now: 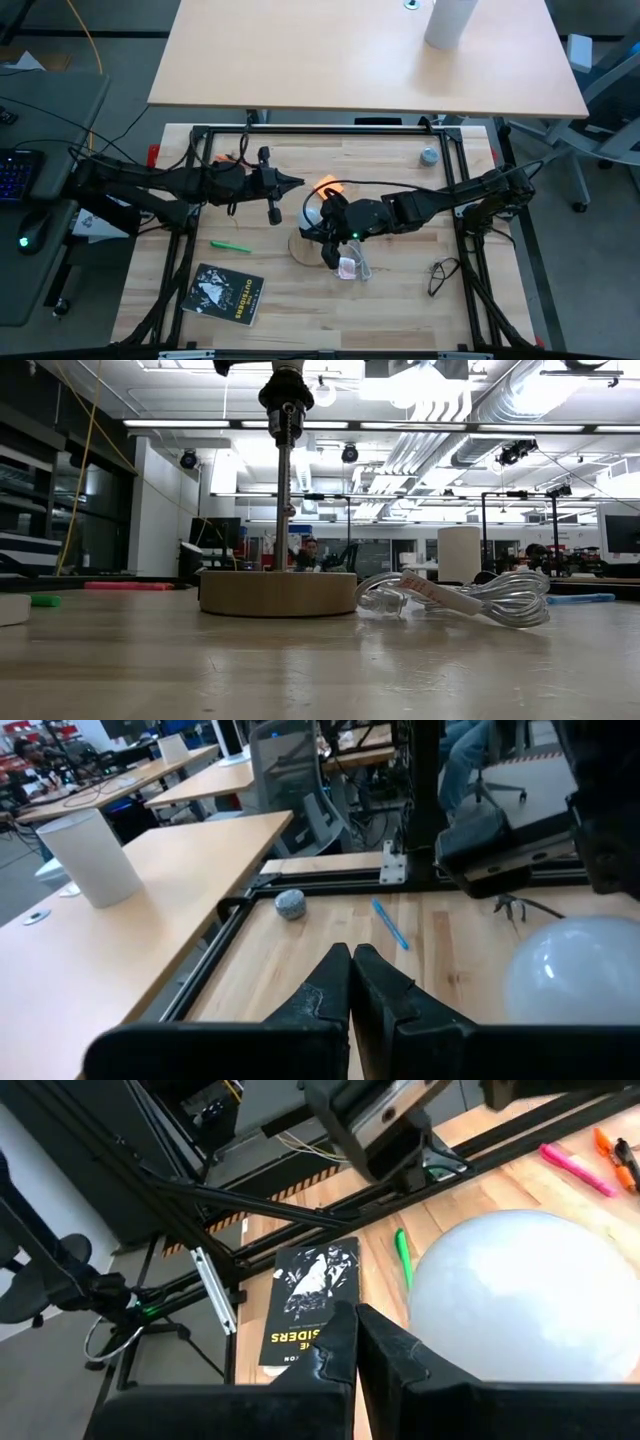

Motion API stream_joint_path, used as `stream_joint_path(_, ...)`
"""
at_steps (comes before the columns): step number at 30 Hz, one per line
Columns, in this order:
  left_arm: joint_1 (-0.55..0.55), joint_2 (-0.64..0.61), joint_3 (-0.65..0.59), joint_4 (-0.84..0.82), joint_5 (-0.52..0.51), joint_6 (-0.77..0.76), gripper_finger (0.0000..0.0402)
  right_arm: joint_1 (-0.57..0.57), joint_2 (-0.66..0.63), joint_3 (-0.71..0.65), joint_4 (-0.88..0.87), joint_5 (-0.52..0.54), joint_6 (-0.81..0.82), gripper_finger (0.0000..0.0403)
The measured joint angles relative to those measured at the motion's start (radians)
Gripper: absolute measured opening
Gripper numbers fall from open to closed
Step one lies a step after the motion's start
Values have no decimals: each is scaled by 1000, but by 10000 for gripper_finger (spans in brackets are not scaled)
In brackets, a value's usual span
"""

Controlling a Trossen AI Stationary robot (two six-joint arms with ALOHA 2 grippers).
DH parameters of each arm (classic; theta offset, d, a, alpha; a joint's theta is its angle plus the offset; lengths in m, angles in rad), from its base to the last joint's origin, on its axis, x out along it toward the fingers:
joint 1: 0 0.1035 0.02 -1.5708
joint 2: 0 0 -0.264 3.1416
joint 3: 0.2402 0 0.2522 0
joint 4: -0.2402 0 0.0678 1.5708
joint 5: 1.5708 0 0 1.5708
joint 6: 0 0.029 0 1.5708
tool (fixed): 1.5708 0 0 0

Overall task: Screw lightbulb
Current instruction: Insert the white lightbulb into the lamp

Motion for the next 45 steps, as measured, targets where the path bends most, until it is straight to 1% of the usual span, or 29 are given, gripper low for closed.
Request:
stream_joint_path(3,0,-15,0,0,-1,0,0,0,0,0,23,-24,-11,0)
stream_joint_path(8,0,-43,0,-1,-21,1,0,0,-4,0,59,-101,-32,0)
stream_joint_path(11,0,-62,0,-9,-23,0,0,3,-23,0,44,-145,-32,0)
stream_joint_path(13,0,-73,0,-49,-20,-11,0,13,-47,0,-17,-147,-30,0)
stream_joint_path(15,0,-82,0,-120,-19,-44,0,29,-74,0,-110,-115,-18,0)
stream_joint_path(18,-1,-86,0,-211,-22,-126,0,67,-116,0,-259,-10,32,0)
stream_joint_path(21,0,-79,0,-246,-23,-189,0,105,-134,0,-382,125,99,0)
stream_joint_path(23,9,-68,0,-246,-11,-200,0,120,-133,0,-430,188,130,0)
stream_joint_path(25,22,-58,0,-248,58,-202,0,122,-128,0,-443,203,132,0)
stream_joint_path(27,24,-59,0,-263,161,-226,0,112,-127,0,-444,210,125,0)
stream_joint_path(29,7,-74,0,-292,261,-283,0,90,-126,0,-443,219,103,0)
stream_joint_path(30,-11,-86,0,-312,292,-318,0,78,-129,0,-443,220,89,0)
stream_joint_path(32,-65,-117,0,-344,300,-380,0,47,-134,0,-441,216,59,0)
stream_joint_path(33,-101,-132,0,-350,279,-406,0,30,-137,0,-438,203,40,0)
stream_joint_path(36,-233,-156,0,-314,154,-472,0,-35,-139,0,-392,110,-48,0)
stream_joint_path(40,-396,-110,0,-224,-45,-489,0,-136,-139,0,-274,-46,-156,0)
stream_joint_path(43,-454,-35,0,-157,-177,-490,0,-204,-139,0,-225,-128,-197,0)
stream_joint_path(45,-464,25,0,-87,-223,-484,0,-239,-138,0,-217,-175,-216,0)
